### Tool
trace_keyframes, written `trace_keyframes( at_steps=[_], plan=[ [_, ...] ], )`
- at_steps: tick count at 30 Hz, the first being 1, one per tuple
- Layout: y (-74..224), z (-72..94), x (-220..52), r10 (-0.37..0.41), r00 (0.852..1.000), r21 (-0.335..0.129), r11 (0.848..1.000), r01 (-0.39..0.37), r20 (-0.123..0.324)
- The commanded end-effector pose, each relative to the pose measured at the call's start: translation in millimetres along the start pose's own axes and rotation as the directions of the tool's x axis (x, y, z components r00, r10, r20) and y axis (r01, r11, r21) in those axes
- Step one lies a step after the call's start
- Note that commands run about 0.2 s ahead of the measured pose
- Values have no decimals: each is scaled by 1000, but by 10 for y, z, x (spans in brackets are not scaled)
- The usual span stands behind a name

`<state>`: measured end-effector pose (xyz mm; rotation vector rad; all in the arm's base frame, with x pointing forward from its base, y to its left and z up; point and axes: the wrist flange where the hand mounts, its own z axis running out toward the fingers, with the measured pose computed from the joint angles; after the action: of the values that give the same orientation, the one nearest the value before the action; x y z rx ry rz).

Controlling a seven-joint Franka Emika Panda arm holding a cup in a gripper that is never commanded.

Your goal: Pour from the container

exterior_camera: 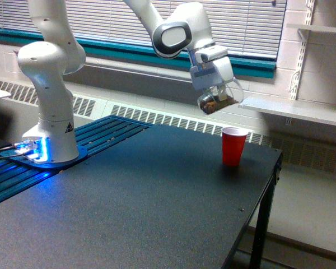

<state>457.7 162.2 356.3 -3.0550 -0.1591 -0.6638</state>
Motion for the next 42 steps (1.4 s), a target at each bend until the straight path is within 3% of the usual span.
trace_keyframes(
  at_steps=[1,19,42],
  plan=[
    [-75,28,-89,-73,997,-2,997,73,14],
    [-293,237,-198,-176,982,-25,984,178,63],
    [-563,446,-88,-211,973,-58,975,217,97]
  ],
)
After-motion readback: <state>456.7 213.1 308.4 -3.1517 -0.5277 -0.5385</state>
